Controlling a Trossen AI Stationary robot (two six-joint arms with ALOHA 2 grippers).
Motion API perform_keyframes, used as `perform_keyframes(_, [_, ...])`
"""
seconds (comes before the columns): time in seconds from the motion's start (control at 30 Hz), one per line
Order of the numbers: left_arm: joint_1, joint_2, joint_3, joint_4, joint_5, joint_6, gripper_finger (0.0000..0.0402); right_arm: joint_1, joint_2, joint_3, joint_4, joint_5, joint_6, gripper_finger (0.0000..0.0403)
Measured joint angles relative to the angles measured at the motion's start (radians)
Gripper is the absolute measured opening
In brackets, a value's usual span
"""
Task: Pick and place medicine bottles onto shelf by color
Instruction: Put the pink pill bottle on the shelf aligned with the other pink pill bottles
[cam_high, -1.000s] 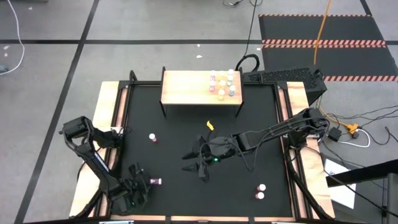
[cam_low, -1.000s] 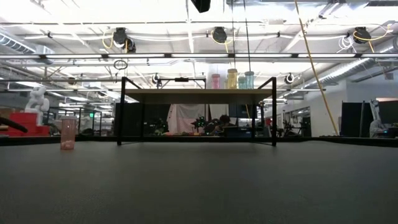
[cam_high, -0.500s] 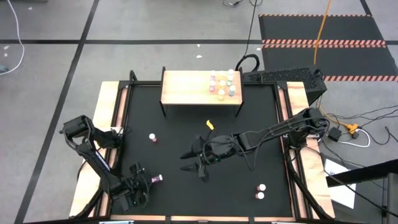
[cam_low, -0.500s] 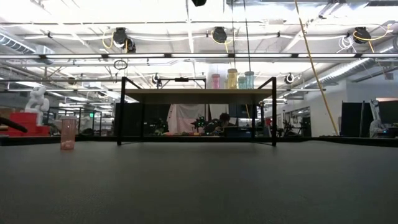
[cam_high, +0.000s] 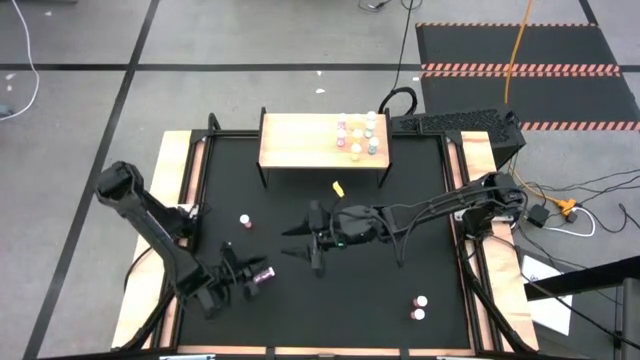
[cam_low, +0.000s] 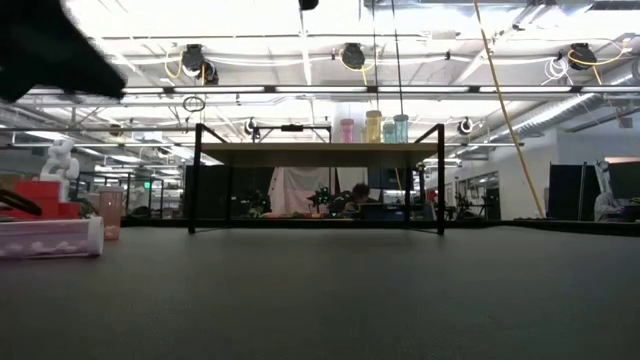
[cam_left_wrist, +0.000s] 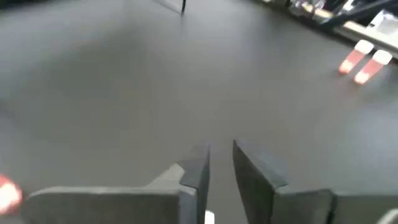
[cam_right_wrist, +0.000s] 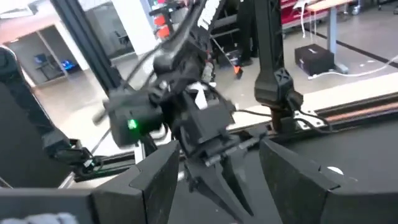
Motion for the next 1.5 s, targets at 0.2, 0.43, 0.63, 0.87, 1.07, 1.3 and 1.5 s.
perform_keyframes(0.2, [0.079, -0.068, 0.002, -0.019, 0.173, 0.159, 0.0045, -0.001, 0.001, 0.0, -0.102, -0.057, 0.002, 0.0219])
perform_keyframes(0.43, [0.114, 0.009, -0.073, 0.055, 0.467, 0.112, 0.013, -0.002, 0.001, 0.0, -0.229, -0.082, -0.005, 0.0219])
perform_keyframes(0.63, [0.109, 0.065, -0.086, 0.137, 0.548, 0.158, 0.025, -0.004, 0.001, 0.0, -0.267, -0.102, -0.017, 0.0219])
perform_keyframes(0.87, [0.112, 0.168, -0.082, 0.146, 0.599, 0.184, 0.0297, -0.019, 0.001, 0.0, -0.271, -0.167, -0.044, 0.022])
perform_keyframes(1.07, [0.111, 0.196, -0.082, 0.135, 0.579, 0.159, 0.0229, -0.035, 0.001, 0.0, -0.276, -0.227, -0.051, 0.022])
perform_keyframes(1.3, [0.113, 0.196, -0.083, 0.125, 0.575, 0.125, 0.01, -0.06, 0.001, 0.0, -0.275, -0.265, -0.054, 0.022])
perform_keyframes(1.5, [0.113, 0.189, -0.085, 0.132, 0.576, 0.048, 0.009, -0.081, 0.001, 0.0, -0.265, -0.271, -0.046, 0.022])
